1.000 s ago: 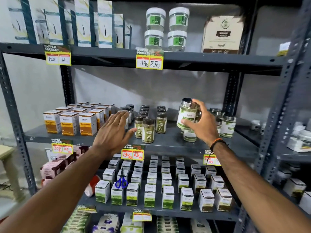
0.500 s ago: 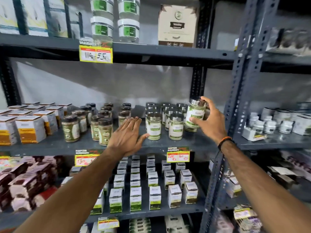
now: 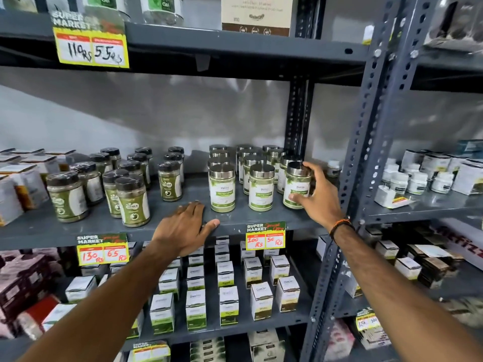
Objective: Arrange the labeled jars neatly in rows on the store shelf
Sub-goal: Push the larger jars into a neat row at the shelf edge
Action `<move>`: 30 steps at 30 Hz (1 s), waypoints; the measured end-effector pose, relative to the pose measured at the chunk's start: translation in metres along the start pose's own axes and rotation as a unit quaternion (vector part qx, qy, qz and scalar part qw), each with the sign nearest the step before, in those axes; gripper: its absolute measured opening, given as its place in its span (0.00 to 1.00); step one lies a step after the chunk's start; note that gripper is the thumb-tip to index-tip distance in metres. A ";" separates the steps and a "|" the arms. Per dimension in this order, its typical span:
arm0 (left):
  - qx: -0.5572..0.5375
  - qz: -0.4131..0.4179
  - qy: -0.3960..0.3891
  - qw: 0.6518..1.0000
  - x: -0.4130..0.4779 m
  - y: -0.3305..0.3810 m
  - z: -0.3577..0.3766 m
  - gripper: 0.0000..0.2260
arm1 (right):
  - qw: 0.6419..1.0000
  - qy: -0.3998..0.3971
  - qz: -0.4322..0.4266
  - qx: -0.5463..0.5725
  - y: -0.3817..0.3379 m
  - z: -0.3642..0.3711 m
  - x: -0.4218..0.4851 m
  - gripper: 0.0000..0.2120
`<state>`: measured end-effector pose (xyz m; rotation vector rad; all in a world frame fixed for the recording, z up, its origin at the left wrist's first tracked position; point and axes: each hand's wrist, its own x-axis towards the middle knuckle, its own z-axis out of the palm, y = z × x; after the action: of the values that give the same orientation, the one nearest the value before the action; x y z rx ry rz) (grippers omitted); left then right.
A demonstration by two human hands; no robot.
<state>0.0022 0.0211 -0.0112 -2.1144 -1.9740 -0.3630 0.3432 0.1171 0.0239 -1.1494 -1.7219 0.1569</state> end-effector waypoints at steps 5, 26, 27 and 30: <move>0.011 -0.001 0.014 1.000 0.001 -0.001 0.006 0.38 | 1.000 0.007 0.027 0.009 0.008 0.008 -0.006 0.48; 0.024 0.004 0.044 0.999 0.001 -0.002 0.011 0.39 | 0.982 -0.014 0.173 -0.080 0.023 0.030 -0.003 0.27; 0.025 0.004 0.044 0.999 0.001 -0.002 0.011 0.39 | 0.981 -0.018 0.170 -0.088 0.023 0.030 -0.002 0.26; 0.024 0.004 0.044 0.999 0.002 -0.003 0.012 0.39 | 0.980 -0.027 0.168 -0.099 0.021 0.030 0.000 0.24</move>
<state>-0.0003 0.0273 -0.0222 -2.0402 -1.9044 -0.3965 0.3325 0.1397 -0.0020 -1.5946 -1.6047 0.2275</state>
